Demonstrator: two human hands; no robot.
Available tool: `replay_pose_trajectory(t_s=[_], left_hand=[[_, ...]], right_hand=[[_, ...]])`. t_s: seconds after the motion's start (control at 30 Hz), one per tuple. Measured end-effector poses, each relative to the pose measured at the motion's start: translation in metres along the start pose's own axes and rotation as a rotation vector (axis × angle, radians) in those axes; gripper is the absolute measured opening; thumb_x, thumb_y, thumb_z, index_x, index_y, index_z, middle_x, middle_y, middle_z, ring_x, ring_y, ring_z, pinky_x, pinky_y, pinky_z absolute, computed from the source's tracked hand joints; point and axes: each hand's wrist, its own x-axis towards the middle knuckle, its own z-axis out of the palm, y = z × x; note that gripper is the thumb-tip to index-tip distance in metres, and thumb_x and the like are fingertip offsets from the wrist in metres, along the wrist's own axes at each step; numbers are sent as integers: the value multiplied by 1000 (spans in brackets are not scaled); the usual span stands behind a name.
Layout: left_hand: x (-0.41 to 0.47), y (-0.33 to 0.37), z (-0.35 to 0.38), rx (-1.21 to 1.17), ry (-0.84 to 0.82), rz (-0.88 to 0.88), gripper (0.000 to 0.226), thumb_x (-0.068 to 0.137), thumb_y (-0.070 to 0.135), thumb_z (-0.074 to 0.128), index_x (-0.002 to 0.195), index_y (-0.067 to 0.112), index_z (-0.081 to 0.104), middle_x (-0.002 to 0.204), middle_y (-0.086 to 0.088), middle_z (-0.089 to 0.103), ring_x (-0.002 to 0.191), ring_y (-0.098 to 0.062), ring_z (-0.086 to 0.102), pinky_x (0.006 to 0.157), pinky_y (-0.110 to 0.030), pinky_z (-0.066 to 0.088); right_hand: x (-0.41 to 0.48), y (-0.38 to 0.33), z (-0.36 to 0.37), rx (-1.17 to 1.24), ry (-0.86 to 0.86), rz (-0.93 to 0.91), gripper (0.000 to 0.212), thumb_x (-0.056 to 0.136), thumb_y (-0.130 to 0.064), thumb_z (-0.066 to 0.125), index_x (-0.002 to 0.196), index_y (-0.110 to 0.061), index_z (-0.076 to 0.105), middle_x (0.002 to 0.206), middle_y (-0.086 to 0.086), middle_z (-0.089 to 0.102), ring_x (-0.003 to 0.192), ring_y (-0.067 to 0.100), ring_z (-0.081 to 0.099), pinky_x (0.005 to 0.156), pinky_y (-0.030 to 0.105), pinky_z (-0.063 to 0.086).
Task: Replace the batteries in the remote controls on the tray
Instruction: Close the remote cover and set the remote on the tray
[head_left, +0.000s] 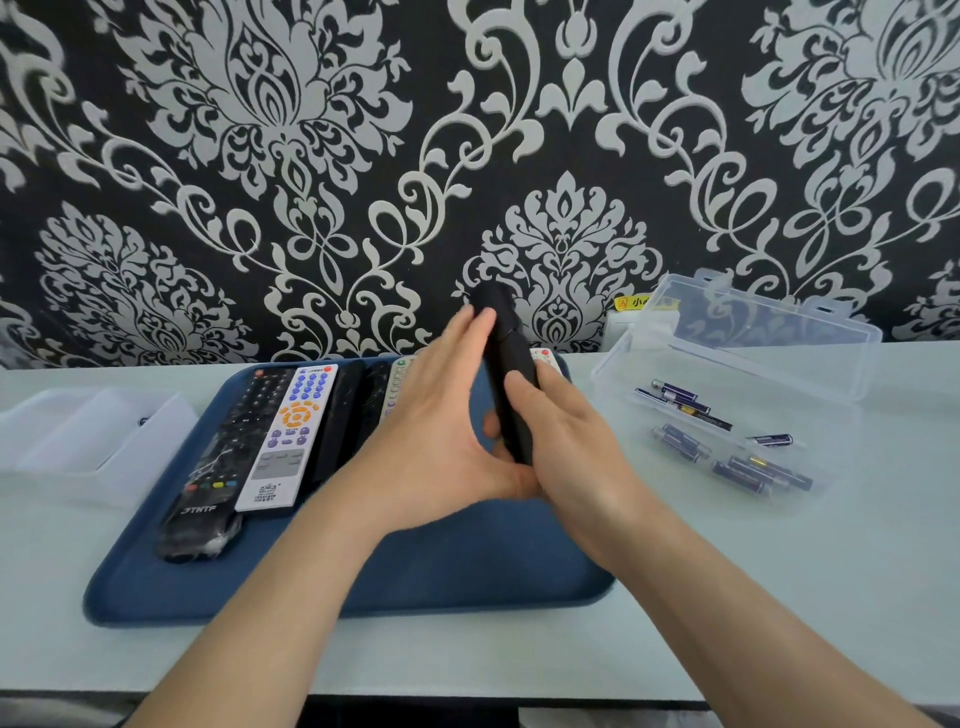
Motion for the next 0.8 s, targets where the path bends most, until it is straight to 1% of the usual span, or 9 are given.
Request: replay_pose_trajectory(t_s=[0.07, 0.13, 0.23, 0.37, 0.5, 0.57, 0.63, 0.73, 0.8], left_hand=[[-2, -3, -9, -59, -110, -56, 141, 48, 51, 85, 145, 48, -17, 150, 33, -24, 138, 14, -18, 118, -26, 5], [-3, -4, -16, -78, -80, -66, 144, 47, 53, 87, 144, 50, -19, 150, 31, -28, 138, 12, -21, 120, -33, 3], [-4, 0, -18, -37, -7, -43, 145, 44, 53, 88, 142, 54, -19, 151, 30, -29, 139, 10, -23, 120, -35, 3], [-5, 0, -15, -1, -58, -26, 144, 41, 56, 88, 131, 66, -23, 150, 30, -29, 136, 10, -28, 119, -37, 3], [-3, -3, -8, -45, -13, -46, 144, 35, 62, 83, 135, 63, -20, 150, 32, -18, 141, 6, -16, 118, -37, 13], [0, -4, -6, -47, 10, -57, 147, 32, 66, 79, 144, 51, -16, 148, 34, -9, 142, 4, -7, 117, -35, 18], [3, -7, -6, -96, 8, -88, 147, 35, 63, 80, 147, 45, -12, 140, 37, 1, 140, 5, 3, 114, -30, 22], [6, -13, -9, -201, 13, -126, 148, 36, 64, 86, 150, 42, -6, 141, 34, 8, 139, 5, 11, 113, -28, 21], [7, -17, -10, -269, -6, -130, 147, 34, 65, 86, 150, 43, -3, 140, 33, 11, 137, 7, 12, 115, -29, 19]], right_hand=[[-3, -2, 2, -41, -43, -10, 18, 105, -26, 40, 97, -19, 54, 68, 1, 56, 52, 13, 48, 51, 27, 42], [-5, -5, 2, -81, -75, -30, 22, 106, -25, 38, 91, -16, 52, 60, 2, 56, 44, 14, 49, 43, 26, 41], [-8, -9, 0, -148, -92, -66, 27, 106, -22, 35, 85, -14, 49, 53, 4, 55, 39, 17, 49, 42, 28, 40], [-11, -8, 1, -183, -83, -39, 27, 105, -23, 35, 82, -16, 47, 58, 14, 54, 37, 18, 44, 40, 23, 38], [-8, -10, -4, -274, -121, 7, 24, 103, -34, 40, 94, -16, 51, 61, 10, 53, 38, 15, 45, 43, 20, 41], [-6, -11, -11, -324, -210, 33, 19, 101, -35, 46, 110, -19, 52, 60, 1, 53, 45, 14, 47, 42, 20, 38], [-5, -15, -23, -298, -398, 76, 33, 95, -24, 62, 125, -22, 49, 67, 1, 57, 59, 15, 53, 49, 21, 39], [-5, -20, -42, -155, -677, 91, 68, 83, 4, 62, 142, -23, 41, 107, 22, 59, 95, 22, 66, 76, 25, 51], [-3, -22, -48, -107, -776, 72, 78, 84, 13, 56, 149, -25, 34, 128, 35, 52, 120, 31, 61, 96, 31, 50]])
